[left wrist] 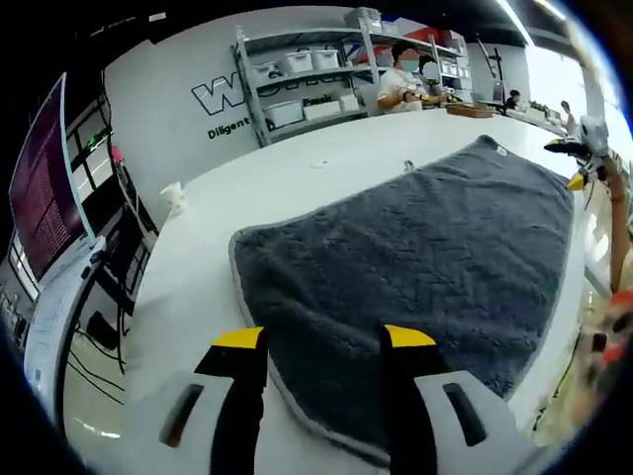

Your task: Open the folded towel by lifting each exposed corner and separating the folded layers until the towel lies flat within the target outline without major curled edges

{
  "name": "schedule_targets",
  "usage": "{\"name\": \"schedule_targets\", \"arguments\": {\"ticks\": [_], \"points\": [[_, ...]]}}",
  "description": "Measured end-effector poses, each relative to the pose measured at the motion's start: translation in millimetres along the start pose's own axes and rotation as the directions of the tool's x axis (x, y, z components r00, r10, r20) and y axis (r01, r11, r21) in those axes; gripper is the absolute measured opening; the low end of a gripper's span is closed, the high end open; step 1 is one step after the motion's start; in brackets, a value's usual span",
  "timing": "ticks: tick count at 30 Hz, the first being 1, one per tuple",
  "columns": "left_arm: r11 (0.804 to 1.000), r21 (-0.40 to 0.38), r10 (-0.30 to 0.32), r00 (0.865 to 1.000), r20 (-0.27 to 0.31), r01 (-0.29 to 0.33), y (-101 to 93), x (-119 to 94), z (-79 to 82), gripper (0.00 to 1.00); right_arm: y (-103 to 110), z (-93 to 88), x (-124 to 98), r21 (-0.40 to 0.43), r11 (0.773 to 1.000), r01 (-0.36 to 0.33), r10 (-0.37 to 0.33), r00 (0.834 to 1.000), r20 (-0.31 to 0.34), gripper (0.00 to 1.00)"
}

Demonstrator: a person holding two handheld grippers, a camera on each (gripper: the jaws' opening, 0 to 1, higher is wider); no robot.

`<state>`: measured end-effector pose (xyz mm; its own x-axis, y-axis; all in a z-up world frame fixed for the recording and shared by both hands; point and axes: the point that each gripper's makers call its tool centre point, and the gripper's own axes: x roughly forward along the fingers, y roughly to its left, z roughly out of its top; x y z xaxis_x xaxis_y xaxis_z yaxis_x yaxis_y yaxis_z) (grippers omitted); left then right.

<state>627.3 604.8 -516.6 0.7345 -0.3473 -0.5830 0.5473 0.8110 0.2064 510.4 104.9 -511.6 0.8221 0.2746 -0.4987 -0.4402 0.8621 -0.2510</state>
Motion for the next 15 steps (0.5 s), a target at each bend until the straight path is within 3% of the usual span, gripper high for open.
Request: {"name": "schedule_targets", "arguments": {"ticks": [7, 15], "points": [[1.000, -0.001, 0.000, 1.000, -0.010, 0.000, -11.2, -23.9, -26.9, 0.43, 0.9, -1.5, 1.4, 0.001, 1.000, -0.005, 0.005, 1.000, -0.005, 0.89], [0.999, -0.031, 0.015, 1.000, -0.003, -0.015, -10.6, -46.4, -46.0, 0.32, 3.1, -1.2, 1.5, -0.007, 1.000, -0.005, 0.005, 1.000, -0.008, 0.89]]}}
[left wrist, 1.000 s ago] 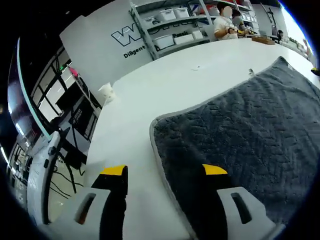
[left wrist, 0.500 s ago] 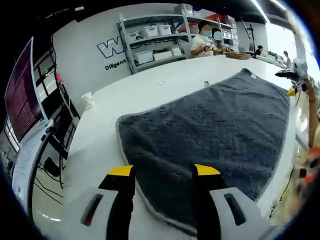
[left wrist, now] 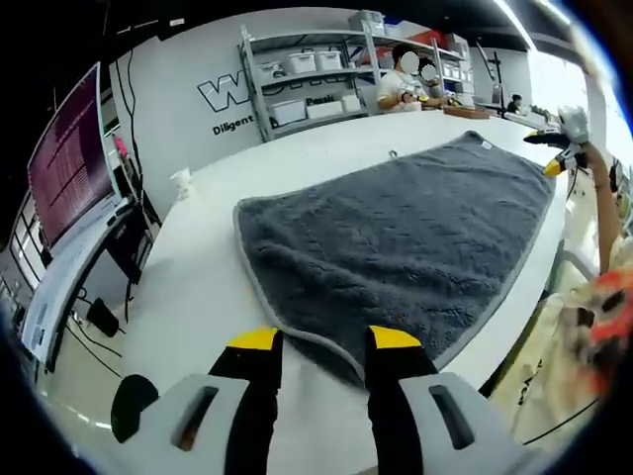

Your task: Open the folded towel by lifting each exposed corner and separating the folded layers until the towel lies flat within the target outline without major curled edges

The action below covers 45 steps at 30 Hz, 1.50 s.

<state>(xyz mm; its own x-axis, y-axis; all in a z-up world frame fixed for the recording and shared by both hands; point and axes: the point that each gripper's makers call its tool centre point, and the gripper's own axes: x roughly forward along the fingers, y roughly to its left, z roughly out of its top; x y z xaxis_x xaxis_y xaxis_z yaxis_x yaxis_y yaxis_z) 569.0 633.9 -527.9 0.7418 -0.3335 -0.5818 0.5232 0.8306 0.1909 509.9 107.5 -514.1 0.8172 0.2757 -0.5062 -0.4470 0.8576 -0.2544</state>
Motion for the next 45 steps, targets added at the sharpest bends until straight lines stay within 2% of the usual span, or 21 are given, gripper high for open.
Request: {"name": "schedule_targets", "arguments": {"ticks": [6, 10, 13, 23, 31, 35, 37, 41, 43, 45], "points": [[0.999, -0.042, -0.007, 1.000, -0.020, 0.006, 3.9, -3.8, -14.4, 0.24, 2.3, -0.1, 2.2, -0.003, 1.000, -0.006, 0.006, 1.000, -0.005, 0.89], [0.998, -0.065, -0.017, 1.000, -0.012, 0.017, 3.5, -3.5, -18.7, 0.11, 1.3, -1.2, 1.9, -0.001, 1.000, -0.003, 0.003, 1.000, -0.007, 0.88], [0.997, -0.073, -0.004, 1.000, -0.016, 0.003, 7.4, -3.1, -23.4, 0.07, 0.2, -2.0, 1.3, 0.002, 1.000, -0.001, 0.001, 1.000, -0.007, 0.88], [0.993, -0.115, -0.003, 0.999, -0.034, -0.001, 14.6, -6.2, -38.5, 0.06, 3.3, -2.3, 2.8, -0.010, 1.000, -0.010, 0.010, 1.000, -0.013, 0.87], [0.992, -0.121, 0.029, 0.998, -0.052, -0.035, 26.6, -9.7, -45.7, 0.05, 1.4, -2.1, 0.9, -0.004, 1.000, -0.003, 0.003, 1.000, -0.009, 0.87], [0.994, -0.104, 0.034, 0.998, -0.061, -0.041, 22.0, -6.5, -49.6, 0.05, 2.1, -2.0, 1.1, -0.004, 1.000, -0.004, 0.004, 1.000, -0.009, 0.87], [0.994, -0.095, 0.043, 0.997, -0.061, -0.048, 23.0, -7.1, -48.0, 0.07, 3.6, -2.2, 2.1, -0.007, 1.000, -0.007, 0.007, 1.000, -0.012, 0.87], [0.994, -0.051, 0.089, 0.994, -0.068, -0.093, 30.1, -8.6, -44.7, 0.22, 5.3, -1.4, 2.8, -0.012, 1.000, -0.012, 0.012, 1.000, -0.013, 0.87], [0.997, -0.034, 0.071, 0.996, -0.050, -0.073, 27.0, -9.6, -37.8, 0.29, 4.9, -1.2, 2.8, -0.011, 1.000, -0.011, 0.010, 1.000, -0.012, 0.87], [0.996, -0.048, 0.071, 0.997, -0.009, -0.071, 27.1, -8.2, -27.8, 0.38, 4.3, -1.1, 2.8, -0.010, 1.000, -0.009, 0.009, 1.000, -0.012, 0.87]]}}
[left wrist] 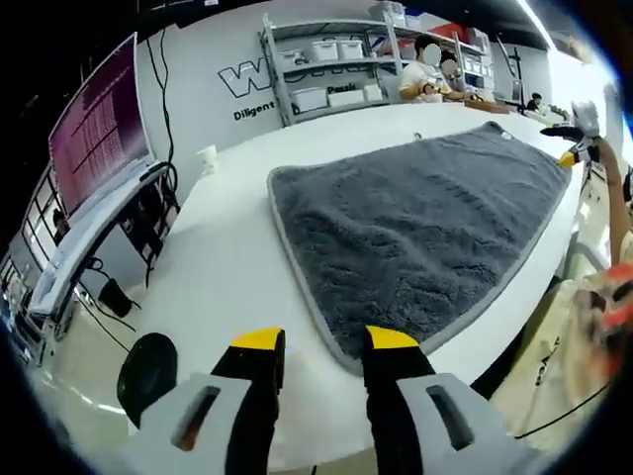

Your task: Open the folded towel by lifting each exposed corner and separating the folded layers until the towel lies flat within the target outline without major curled edges

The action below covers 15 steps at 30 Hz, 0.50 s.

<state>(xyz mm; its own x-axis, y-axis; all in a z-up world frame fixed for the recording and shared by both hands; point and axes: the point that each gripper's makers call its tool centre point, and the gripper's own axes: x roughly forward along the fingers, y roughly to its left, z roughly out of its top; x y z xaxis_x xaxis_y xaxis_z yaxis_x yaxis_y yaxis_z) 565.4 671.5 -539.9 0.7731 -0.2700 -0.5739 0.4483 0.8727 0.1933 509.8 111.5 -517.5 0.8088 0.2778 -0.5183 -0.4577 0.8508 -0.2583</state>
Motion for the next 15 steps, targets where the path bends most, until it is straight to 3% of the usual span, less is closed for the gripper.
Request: {"name": "schedule_targets", "arguments": {"ticks": [2, 7, 11, 12, 13, 15], "points": [[1.000, 0.007, 0.011, 1.000, 0.028, -0.011, 1.2, 2.4, 11.8, 0.40, -0.1, -0.1, 0.1, 0.000, 1.000, 0.001, -0.001, 1.000, 0.000, 0.87], [0.997, -0.029, -0.065, 0.993, 0.098, 0.068, -12.7, 19.9, 44.8, 0.50, 0.1, 0.2, 0.1, -0.003, 1.000, -0.001, 0.001, 1.000, 0.000, 0.87], [0.997, -0.004, -0.078, 0.989, 0.122, 0.079, -18.1, 36.1, 66.4, 0.49, -0.9, -0.4, 0.2, -0.001, 1.000, -0.001, 0.001, 1.000, -0.001, 0.87], [0.996, -0.011, -0.082, 0.983, 0.164, 0.085, -19.1, 43.2, 79.9, 0.49, -1.2, -0.5, 0.3, -0.001, 1.000, -0.001, 0.001, 1.000, -0.001, 0.87], [0.994, -0.033, -0.091, 0.975, 0.204, 0.100, -20.2, 49.8, 92.7, 0.46, -1.3, -0.5, 0.2, 0.000, 1.000, -0.002, 0.002, 1.000, 0.000, 0.87], [0.993, -0.042, -0.095, 0.969, 0.228, 0.107, -20.2, 54.6, 101.3, 0.36, -1.5, -0.7, 0.2, -0.001, 1.000, -0.002, 0.002, 1.000, 0.000, 0.87]]}}
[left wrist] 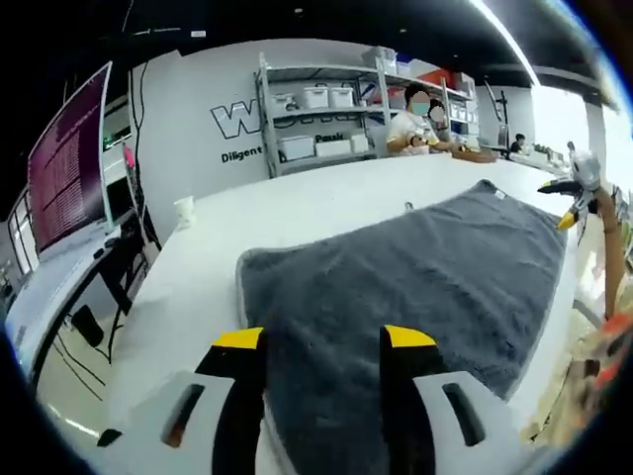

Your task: Open the folded towel by lifting each exposed corner and separating the folded layers until the towel lies flat within the target outline without major curled edges

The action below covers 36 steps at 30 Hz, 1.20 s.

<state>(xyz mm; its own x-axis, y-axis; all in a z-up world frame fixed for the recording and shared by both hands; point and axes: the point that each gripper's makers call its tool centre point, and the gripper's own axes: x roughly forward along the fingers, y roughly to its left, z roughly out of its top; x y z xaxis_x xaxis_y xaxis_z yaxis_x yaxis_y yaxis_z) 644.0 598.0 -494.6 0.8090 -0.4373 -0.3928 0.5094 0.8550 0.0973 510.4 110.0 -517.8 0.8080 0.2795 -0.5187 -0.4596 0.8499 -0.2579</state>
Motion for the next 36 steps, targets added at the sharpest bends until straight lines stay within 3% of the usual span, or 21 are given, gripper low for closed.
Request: {"name": "schedule_targets", "arguments": {"ticks": [3, 4, 6, 13, 17, 24, 26, 28, 36], "points": [[1.000, -0.008, 0.007, 1.000, 0.013, -0.007, 3.4, 9.9, 8.2, 0.33, -2.5, -0.3, -0.4, 0.005, 1.000, 0.003, -0.003, 1.000, 0.002, 0.87], [1.000, -0.016, 0.023, 0.999, 0.024, -0.022, 10.9, 30.6, 21.3, 0.32, -3.7, 0.5, -0.7, 0.009, 1.000, 0.007, -0.007, 1.000, 0.006, 0.86], [0.999, -0.023, 0.037, 0.999, 0.017, -0.036, 18.7, 46.3, 26.4, 0.30, -5.2, 1.3, -1.8, 0.013, 1.000, 0.010, -0.010, 1.000, 0.012, 0.86], [0.996, -0.023, 0.080, 0.996, -0.037, -0.081, 40.6, 93.3, 23.5, 0.22, -8.8, 0.1, -3.8, 0.020, 1.000, 0.015, -0.015, 1.000, 0.014, 0.86], [0.992, -0.101, 0.067, 0.997, -0.043, -0.071, 48.0, 117.5, 18.3, 0.22, -9.8, -0.3, -3.6, 0.024, 1.000, 0.016, -0.016, 1.000, 0.014, 0.86], [0.977, -0.192, 0.094, 0.995, -0.020, -0.096, 67.7, 144.2, 22.9, 0.22, -10.7, 0.9, -5.9, 0.025, 0.999, 0.020, -0.020, 1.000, 0.022, 0.86], [0.971, -0.186, 0.136, 0.988, -0.077, -0.148, 77.3, 150.1, 14.5, 0.22, -11.7, 0.5, -6.6, 0.031, 0.999, 0.022, -0.022, 0.999, 0.023, 0.86], [0.962, -0.213, 0.150, 0.984, -0.098, -0.168, 82.3, 155.0, 9.8, 0.22, -12.6, -0.3, -7.2, 0.032, 0.999, 0.025, -0.025, 0.999, 0.022, 0.86], [0.942, -0.275, 0.161, 0.978, -0.136, -0.193, 87.9, 161.7, -5.1, 0.21, -15.3, -0.8, -7.5, 0.034, 0.999, 0.030, -0.031, 0.999, 0.022, 0.86]]}}
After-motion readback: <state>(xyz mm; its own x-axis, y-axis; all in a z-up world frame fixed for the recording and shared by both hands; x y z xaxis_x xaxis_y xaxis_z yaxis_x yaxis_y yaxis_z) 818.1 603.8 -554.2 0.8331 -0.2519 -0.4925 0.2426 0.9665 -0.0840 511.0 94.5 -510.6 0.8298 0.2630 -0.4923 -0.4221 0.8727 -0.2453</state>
